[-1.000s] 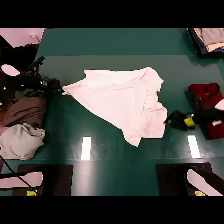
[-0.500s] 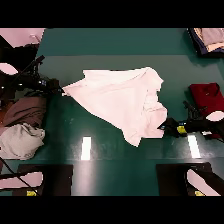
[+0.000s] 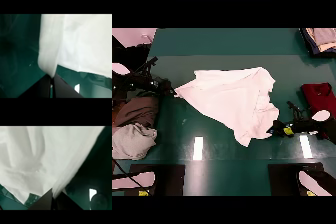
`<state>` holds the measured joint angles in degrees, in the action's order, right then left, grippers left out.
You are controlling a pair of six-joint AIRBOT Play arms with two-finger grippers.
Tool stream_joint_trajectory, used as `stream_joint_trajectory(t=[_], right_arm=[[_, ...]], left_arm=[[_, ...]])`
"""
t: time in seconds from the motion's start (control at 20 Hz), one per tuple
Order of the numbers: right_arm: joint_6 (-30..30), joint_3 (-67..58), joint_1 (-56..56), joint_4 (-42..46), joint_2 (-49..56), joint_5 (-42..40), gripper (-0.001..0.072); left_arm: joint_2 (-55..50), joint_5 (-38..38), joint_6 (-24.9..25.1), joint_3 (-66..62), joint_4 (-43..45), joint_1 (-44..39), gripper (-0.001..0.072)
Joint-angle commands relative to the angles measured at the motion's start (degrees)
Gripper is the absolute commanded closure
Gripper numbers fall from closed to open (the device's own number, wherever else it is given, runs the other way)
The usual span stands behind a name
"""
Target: Fold the shirts.
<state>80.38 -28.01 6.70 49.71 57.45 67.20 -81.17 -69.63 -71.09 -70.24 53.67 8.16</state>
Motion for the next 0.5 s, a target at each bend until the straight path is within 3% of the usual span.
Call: stream_joint_trajectory(t=[0.0, 0.45], right_arm=[[-0.07, -4.61, 0.26, -0.15, -0.26, 1.01, 0.0694], [-0.09, -59.23, 14.12, -0.13, -5.7, -1.11, 0.0694]], left_arm=[[2.45, 0.15, -1.84, -1.66, 0.17, 0.37, 0.0686], [15.08, 0.26, -6.73, -42.18, -0.02, 1.77, 0.0685]])
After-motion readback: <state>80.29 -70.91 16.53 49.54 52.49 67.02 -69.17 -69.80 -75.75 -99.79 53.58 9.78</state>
